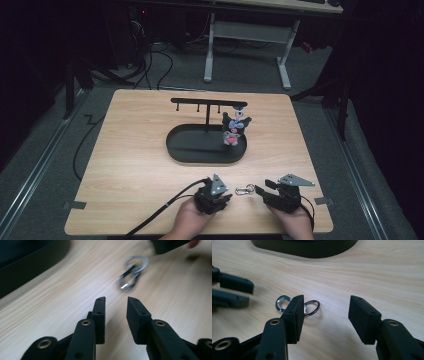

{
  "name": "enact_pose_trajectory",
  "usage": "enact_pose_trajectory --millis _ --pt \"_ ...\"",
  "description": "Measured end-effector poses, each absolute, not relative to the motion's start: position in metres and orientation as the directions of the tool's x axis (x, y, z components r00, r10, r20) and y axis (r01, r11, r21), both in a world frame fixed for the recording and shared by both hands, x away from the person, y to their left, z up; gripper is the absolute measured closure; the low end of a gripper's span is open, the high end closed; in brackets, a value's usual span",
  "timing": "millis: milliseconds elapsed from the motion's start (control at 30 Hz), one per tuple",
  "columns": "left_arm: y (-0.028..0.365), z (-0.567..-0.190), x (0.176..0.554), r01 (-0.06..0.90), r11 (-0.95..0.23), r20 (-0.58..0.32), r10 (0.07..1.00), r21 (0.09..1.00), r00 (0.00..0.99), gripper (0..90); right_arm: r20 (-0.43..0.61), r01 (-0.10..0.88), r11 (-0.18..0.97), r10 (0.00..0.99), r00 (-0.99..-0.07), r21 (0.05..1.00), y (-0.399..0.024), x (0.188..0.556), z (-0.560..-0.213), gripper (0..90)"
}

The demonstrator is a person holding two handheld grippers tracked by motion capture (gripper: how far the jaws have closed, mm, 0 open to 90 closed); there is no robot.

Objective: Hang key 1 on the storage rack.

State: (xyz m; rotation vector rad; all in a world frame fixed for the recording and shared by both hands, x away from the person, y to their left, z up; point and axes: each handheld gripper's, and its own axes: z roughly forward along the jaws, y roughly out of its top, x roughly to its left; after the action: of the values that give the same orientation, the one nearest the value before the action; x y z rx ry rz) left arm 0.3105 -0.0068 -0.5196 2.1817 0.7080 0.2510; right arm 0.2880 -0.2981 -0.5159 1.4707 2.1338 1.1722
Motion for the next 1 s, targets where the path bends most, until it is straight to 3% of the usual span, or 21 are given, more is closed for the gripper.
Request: enact_pose_trajectory --millis 133,300,433,467,500,567,867,1000 --pt "0.034 -0.520 0.313 0.423 -0.504 -0.039 0.608 0.753 0.793 66.6 0.239 0.677 0.137 0.870 -0.431 0.723 -0.292 0.286 -0.519 47.6" --pt "0.117 -0.520 0.316 0.463 -0.481 0.011 0.703 0.745 0.711 64.8 0.260 0.710 0.144 0.865 -0.428 0.689 -0.283 0.287 -0.525 47.2" --pt "0.152 -0.519 0.315 0.470 -0.458 0.028 0.738 0.754 0.675 62.5 0.260 0.712 0.153 0.862 -0.435 0.685 -0.278 0.289 -0.525 48.5" --pt "0.171 -0.520 0.312 0.476 -0.403 0.003 0.766 0.782 0.643 62.3 0.253 0.716 0.171 0.859 -0.445 0.677 -0.274 0.292 -0.524 50.1" --pt "0.171 -0.520 0.312 0.476 -0.403 0.003 0.766 0.782 0.643 62.3 0.238 0.714 0.184 0.863 -0.447 0.675 -0.272 0.293 -0.523 51.8" --pt "0.188 -0.522 0.309 0.501 -0.313 -0.079 0.784 0.807 0.616 63.0 0.223 0.718 0.202 0.865 -0.449 0.666 -0.268 0.296 -0.522 53.7" --pt "0.198 -0.520 0.310 0.475 -0.311 -0.076 0.769 0.823 0.635 62.1 0.111 0.708 0.328 0.860 -0.497 0.625 -0.245 0.304 -0.506 57.2" --pt "0.198 -0.519 0.309 0.466 -0.303 -0.087 0.758 0.831 0.647 61.4 0.068 0.740 0.385 0.863 -0.500 0.552 -0.241 0.310 -0.496 56.8"
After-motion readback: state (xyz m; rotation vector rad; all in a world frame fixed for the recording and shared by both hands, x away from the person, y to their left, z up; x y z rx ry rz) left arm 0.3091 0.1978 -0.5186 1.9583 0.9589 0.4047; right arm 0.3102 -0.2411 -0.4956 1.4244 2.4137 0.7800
